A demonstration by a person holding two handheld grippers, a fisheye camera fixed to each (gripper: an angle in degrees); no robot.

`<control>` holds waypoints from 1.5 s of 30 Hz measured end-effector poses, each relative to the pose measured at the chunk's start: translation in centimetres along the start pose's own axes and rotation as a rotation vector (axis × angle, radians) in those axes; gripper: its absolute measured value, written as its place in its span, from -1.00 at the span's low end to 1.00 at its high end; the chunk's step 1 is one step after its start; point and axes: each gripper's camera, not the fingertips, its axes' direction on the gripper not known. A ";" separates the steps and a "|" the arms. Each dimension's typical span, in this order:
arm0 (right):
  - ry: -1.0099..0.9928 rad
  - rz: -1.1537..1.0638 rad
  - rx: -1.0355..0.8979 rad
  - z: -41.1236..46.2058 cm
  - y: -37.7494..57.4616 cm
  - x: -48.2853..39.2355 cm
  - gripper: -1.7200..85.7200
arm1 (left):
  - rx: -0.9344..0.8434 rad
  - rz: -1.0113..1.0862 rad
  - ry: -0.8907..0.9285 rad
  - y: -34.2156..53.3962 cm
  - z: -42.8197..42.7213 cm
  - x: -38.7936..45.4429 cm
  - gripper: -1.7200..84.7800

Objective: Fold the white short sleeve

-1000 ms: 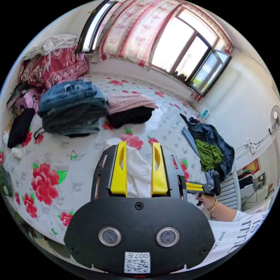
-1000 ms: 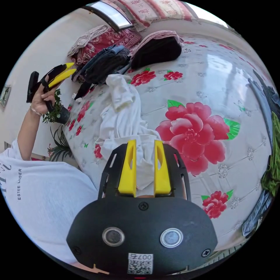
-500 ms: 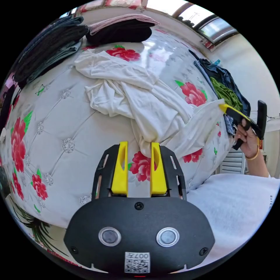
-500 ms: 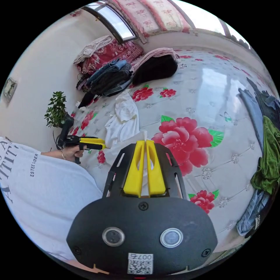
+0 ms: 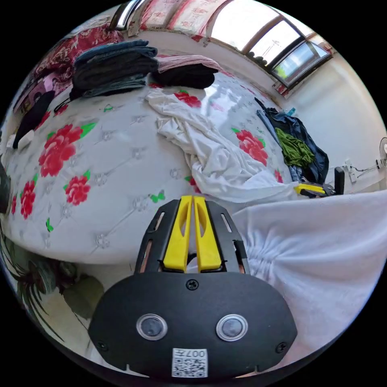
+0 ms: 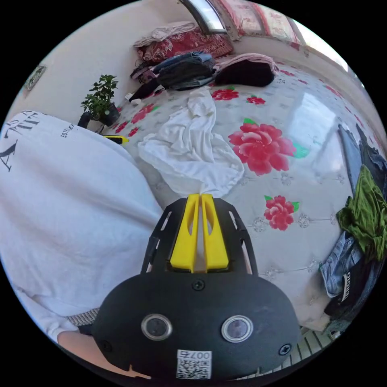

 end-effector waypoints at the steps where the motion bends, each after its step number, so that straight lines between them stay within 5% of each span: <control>1: -0.010 0.011 -0.036 1.5 0.6 -0.6 -0.97 | -0.016 -0.020 -0.009 0.7 0.3 -0.4 -0.92; 10: -0.051 0.062 0.063 -0.4 2.8 -2.8 -0.97 | 0.040 0.096 0.031 -3.4 2.7 0.9 -0.71; 16: -0.125 0.147 0.317 -8.5 2.4 -1.1 -0.97 | -0.180 0.201 -0.027 -8.5 7.8 3.1 -0.92; 24: 0.013 -0.073 0.840 -29.3 3.2 -4.8 -0.97 | 0.354 0.282 0.351 -7.4 -18.0 1.6 -0.97; 28: 0.129 -0.201 0.970 -32.6 5.3 -9.4 -0.97 | 0.599 0.427 0.285 -2.9 -27.6 3.6 -0.97; 34: 0.210 0.003 0.644 -23.4 4.0 -6.2 -0.97 | 0.441 0.429 0.056 -1.9 -22.3 4.0 -0.81; 38: 0.142 0.231 0.350 -13.0 4.0 -1.5 -0.97 | 0.244 0.204 0.051 -0.3 -12.5 -0.9 -0.78; 45: 0.059 0.358 0.201 -5.6 5.0 1.5 -0.97 | 0.045 0.086 0.005 1.4 -4.6 -6.1 -0.78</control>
